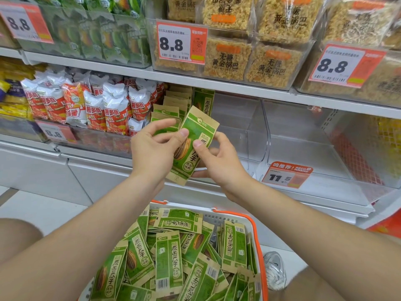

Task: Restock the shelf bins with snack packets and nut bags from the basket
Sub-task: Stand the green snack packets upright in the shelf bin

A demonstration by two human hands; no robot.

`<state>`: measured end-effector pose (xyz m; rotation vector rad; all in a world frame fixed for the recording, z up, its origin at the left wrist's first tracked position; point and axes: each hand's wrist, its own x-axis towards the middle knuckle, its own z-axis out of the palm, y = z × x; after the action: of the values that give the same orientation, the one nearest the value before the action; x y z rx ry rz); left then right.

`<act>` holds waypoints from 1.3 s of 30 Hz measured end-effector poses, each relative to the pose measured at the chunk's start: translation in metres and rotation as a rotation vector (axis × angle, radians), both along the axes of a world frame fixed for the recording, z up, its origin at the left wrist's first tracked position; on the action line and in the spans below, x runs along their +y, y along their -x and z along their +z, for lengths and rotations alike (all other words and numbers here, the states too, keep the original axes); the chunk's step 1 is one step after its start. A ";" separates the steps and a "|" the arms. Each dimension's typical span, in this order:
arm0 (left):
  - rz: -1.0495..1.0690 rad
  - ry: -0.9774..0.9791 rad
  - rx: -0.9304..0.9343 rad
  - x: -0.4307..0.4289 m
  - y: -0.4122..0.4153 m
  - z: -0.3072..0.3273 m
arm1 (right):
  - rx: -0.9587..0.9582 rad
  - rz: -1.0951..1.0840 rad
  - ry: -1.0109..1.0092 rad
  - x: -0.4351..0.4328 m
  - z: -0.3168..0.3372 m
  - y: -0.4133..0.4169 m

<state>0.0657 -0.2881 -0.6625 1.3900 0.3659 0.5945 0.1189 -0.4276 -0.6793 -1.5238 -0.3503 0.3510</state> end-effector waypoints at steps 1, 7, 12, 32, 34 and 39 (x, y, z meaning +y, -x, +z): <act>-0.003 0.050 0.002 0.000 0.000 0.001 | -0.017 0.006 0.007 0.001 -0.002 -0.002; -0.107 0.050 0.052 0.003 -0.005 -0.001 | -0.155 -0.016 0.122 0.001 -0.002 -0.016; -0.096 -0.721 0.174 0.020 -0.017 -0.010 | -0.010 -0.105 0.156 -0.004 0.008 -0.039; -0.021 -2.017 0.285 0.059 -0.064 -0.029 | -0.243 -0.354 0.587 0.054 0.009 -0.193; -0.036 -2.000 0.321 0.061 -0.066 -0.031 | -0.310 -0.406 0.695 0.059 0.006 -0.202; -0.041 -1.966 0.366 0.057 -0.069 -0.031 | -0.317 -0.542 0.665 0.063 -0.011 -0.214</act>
<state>0.1351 -0.2310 -0.6938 3.3968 -0.1177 0.6030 0.3333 -0.3646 -0.6906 -2.2568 -0.0452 -0.2384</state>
